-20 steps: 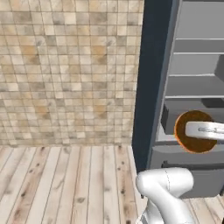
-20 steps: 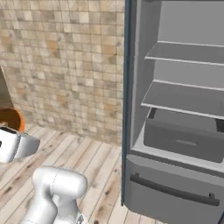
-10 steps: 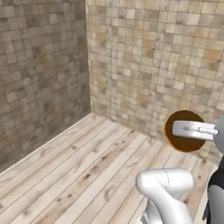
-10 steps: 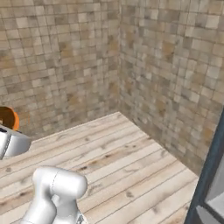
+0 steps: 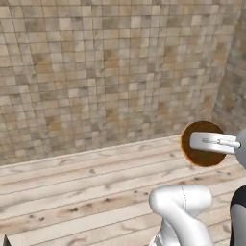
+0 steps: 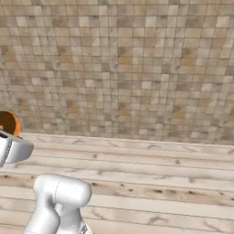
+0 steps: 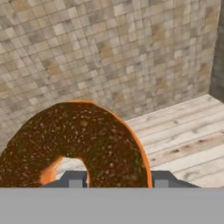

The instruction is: Take the cake and donut from the fridge and place them on the empty tray on the dining counter.

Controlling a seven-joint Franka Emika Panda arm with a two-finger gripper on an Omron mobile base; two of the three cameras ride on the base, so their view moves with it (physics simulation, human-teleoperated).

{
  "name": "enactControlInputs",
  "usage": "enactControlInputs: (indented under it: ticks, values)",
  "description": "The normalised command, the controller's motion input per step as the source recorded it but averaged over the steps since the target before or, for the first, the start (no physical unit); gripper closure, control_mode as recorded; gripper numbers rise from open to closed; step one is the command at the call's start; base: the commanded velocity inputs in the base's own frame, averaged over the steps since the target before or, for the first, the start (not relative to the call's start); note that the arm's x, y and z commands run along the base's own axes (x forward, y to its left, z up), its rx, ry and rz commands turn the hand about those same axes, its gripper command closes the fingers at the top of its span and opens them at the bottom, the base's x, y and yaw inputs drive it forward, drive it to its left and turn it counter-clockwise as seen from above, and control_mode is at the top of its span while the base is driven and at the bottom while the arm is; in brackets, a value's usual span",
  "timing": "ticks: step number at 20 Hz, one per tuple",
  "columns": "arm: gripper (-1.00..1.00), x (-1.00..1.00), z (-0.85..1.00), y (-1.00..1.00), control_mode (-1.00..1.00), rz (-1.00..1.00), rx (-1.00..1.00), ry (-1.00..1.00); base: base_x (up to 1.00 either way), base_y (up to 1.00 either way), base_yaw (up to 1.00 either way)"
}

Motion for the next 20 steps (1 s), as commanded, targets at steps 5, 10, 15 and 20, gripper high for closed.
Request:
enactControlInputs:
  ticks: [5, 10, 15, 20]
  values:
    - [1.00, 0.00, 0.00, 0.00, 1.00, 0.00, 0.00, 0.00, 0.00, 0.00, 1.00]
    - [1.00, 0.00, 0.00, 0.00, 1.00, 0.00, 0.00, 0.00, 0.68, 0.00, 0.81]
    - [1.00, 0.00, 0.00, 0.00, 1.00, 0.00, 0.00, 0.00, 1.00, -0.34, 0.49]
    - [1.00, 0.00, 0.00, 0.00, 1.00, 0.00, 0.00, 0.00, 1.00, -0.72, 0.31]
